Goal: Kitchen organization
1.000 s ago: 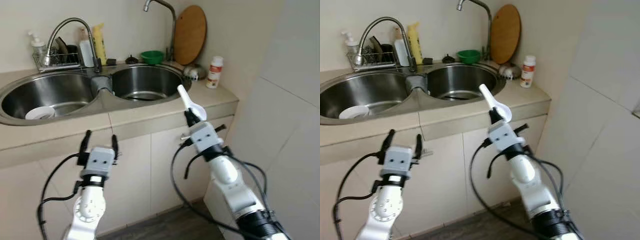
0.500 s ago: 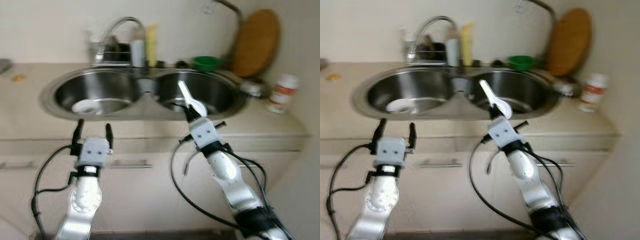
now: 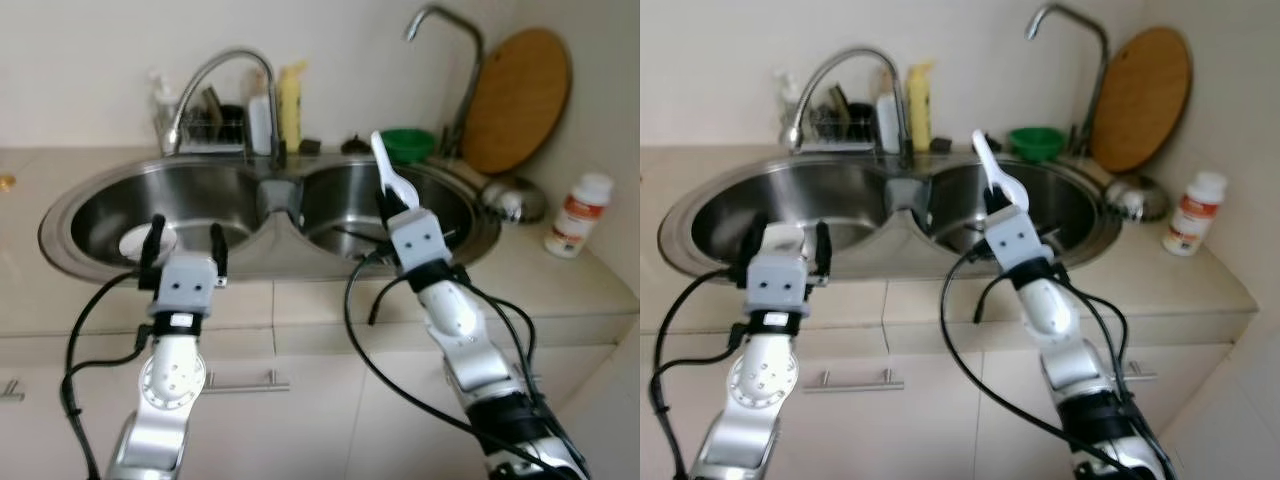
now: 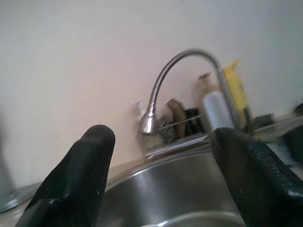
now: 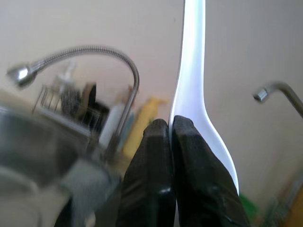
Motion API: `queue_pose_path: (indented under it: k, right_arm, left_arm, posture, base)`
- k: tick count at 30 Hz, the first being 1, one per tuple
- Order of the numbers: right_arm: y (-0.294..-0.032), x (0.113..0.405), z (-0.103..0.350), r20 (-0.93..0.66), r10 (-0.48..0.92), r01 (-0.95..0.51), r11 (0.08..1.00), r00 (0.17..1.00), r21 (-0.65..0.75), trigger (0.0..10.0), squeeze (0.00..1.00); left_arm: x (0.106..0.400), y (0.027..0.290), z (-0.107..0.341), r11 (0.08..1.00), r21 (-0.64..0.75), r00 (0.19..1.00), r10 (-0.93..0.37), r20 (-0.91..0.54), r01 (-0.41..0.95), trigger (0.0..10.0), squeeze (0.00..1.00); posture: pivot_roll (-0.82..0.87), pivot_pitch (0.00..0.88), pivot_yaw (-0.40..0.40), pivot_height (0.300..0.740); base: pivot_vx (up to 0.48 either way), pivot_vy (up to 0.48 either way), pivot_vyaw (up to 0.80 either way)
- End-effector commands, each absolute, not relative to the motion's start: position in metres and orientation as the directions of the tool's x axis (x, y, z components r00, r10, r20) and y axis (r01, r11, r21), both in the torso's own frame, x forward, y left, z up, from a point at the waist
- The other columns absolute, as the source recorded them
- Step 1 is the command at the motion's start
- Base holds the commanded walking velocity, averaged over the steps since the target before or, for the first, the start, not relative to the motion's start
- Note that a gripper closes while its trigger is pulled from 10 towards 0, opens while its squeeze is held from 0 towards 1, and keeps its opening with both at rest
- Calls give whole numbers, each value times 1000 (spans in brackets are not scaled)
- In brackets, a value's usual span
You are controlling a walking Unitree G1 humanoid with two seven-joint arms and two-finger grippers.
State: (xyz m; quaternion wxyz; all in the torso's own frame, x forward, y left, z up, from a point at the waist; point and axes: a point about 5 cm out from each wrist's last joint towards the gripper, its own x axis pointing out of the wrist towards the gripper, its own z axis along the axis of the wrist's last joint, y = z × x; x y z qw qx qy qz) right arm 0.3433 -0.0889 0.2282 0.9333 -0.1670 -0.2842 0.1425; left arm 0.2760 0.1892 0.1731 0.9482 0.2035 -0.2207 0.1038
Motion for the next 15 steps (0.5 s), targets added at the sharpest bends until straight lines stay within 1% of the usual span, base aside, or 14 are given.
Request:
queue_pose_path:
  k: [1, 3, 4, 9, 10, 11, 12, 14, 15]
  right_arm:
    - [-103, 349, 239, 486, 317, -144, 922, 814, -360, 10000, 0]
    - [-102, 354, 242, 460, 321, -161, 921, 828, -355, 10000, 0]
    - [-101, 362, 244, 427, 316, -182, 928, 847, -326, 10000, 0]
    - [-97, 374, 244, 365, 320, -217, 930, 874, -296, 10000, 0]
    - [-92, 382, 235, 285, 340, -248, 916, 896, -314, 10000, 0]
    - [-92, 382, 235, 285, 340, -248, 916, 896, -314, 10000, 0]
    - [-88, 387, 225, 204, 353, -270, 898, 913, -347, 10000, 0]
    - [-84, 392, 212, 105, 357, -293, 875, 928, -386, 10000, 0]
    - [-83, 395, 207, 60, 351, -306, 877, 935, -370, 10000, 0]
  left_arm:
    - [277, 180, 182, 907, 326, 868, 77, 491, -265, 10000, 0]
    - [277, 178, 185, 907, 328, 860, 70, 505, -266, 10000, 0]
    - [277, 177, 187, 906, 327, 859, 71, 506, -267, 10000, 0]
    - [279, 175, 190, 908, 323, 857, 71, 510, -267, 10000, 0]
    - [279, 176, 191, 908, 320, 855, 72, 514, -269, 10000, 0]
    - [279, 176, 191, 908, 320, 855, 72, 514, -269, 10000, 0]
    - [280, 175, 192, 908, 320, 854, 71, 515, -269, 10000, 0]
    - [281, 175, 192, 908, 321, 854, 70, 515, -268, 10000, 0]
    - [281, 175, 192, 908, 321, 854, 70, 515, -268, 10000, 0]
  posture:
    - [-13, 0, -2, 740]
    - [-12, 0, -1, 740]
    - [-12, 0, 0, 740]
    - [-9, 0, -1, 740]
    - [-8, 0, -1, 740]
    - [-8, 0, -1, 740]
    - [-4, 0, -1, 740]
    - [-1, 0, -1, 740]
    - [-2, 0, 0, 740]
  base:
    - [0, 0, 0]
    - [0, 0, 0]
    - [0, 0, 0]
    - [0, 0, 0]
    - [0, 0, 0]
    - [0, 0, 0]
    - [0, 0, 0]
    - [0, 0, 0]
    - [0, 0, 0]
